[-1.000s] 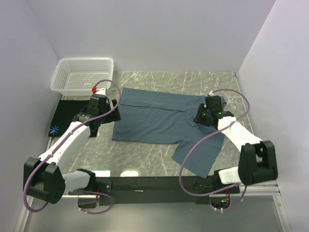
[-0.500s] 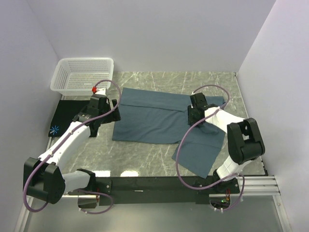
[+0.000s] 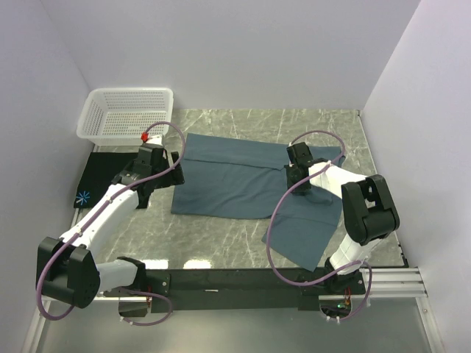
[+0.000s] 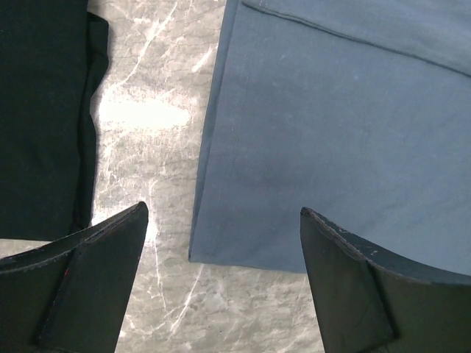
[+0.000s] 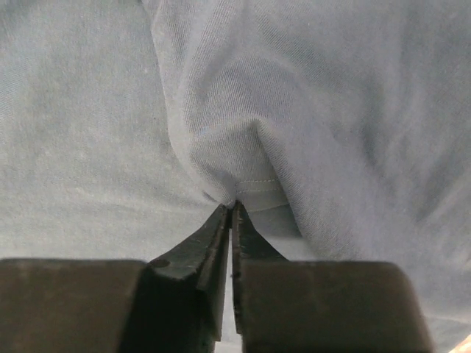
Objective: Fold and stack the t-shirts
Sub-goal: Fold the tshirt
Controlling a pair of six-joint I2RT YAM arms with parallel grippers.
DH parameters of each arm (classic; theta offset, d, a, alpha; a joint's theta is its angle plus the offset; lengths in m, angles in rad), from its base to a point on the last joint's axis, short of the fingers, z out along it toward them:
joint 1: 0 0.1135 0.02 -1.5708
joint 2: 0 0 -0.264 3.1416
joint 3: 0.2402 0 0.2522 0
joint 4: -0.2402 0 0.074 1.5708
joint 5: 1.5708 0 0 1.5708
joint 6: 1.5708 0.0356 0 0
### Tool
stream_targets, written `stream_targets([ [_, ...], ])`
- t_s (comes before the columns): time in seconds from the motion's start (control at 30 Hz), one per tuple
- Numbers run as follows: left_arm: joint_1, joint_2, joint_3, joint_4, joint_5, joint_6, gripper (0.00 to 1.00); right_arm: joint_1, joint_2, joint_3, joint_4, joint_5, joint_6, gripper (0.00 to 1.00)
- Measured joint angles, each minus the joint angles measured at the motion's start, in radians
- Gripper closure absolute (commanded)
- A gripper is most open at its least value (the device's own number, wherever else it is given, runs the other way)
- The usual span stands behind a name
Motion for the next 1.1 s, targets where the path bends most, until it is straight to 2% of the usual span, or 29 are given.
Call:
stream_targets([
  [0.13, 0.000, 0.000, 0.000, 0.000, 0.000, 0.000, 0.11, 0.003, -0.004, 0.008, -0.017, 0.002, 0.003, 0.99],
  [0.43, 0.000, 0.002, 0.000, 0.000, 0.000, 0.000, 0.11, 0.013, -0.038, 0.047, -0.119, -0.005, 0.044, 0.99],
  [0.63, -0.001, 0.012, 0.000, -0.001, 0.000, 0.000, 0.11, 0.024, -0.037, 0.093, -0.190, -0.018, 0.077, 0.94],
  [0.93, -0.002, 0.014, 0.000, -0.007, 0.000, 0.000, 0.11, 0.028, -0.001, 0.127, -0.210, -0.015, 0.097, 0.84],
  [1.1, -0.002, 0.014, 0.000, -0.009, 0.000, 0.000, 0.11, 0.028, 0.027, 0.128, -0.210, -0.008, 0.105, 0.83],
])
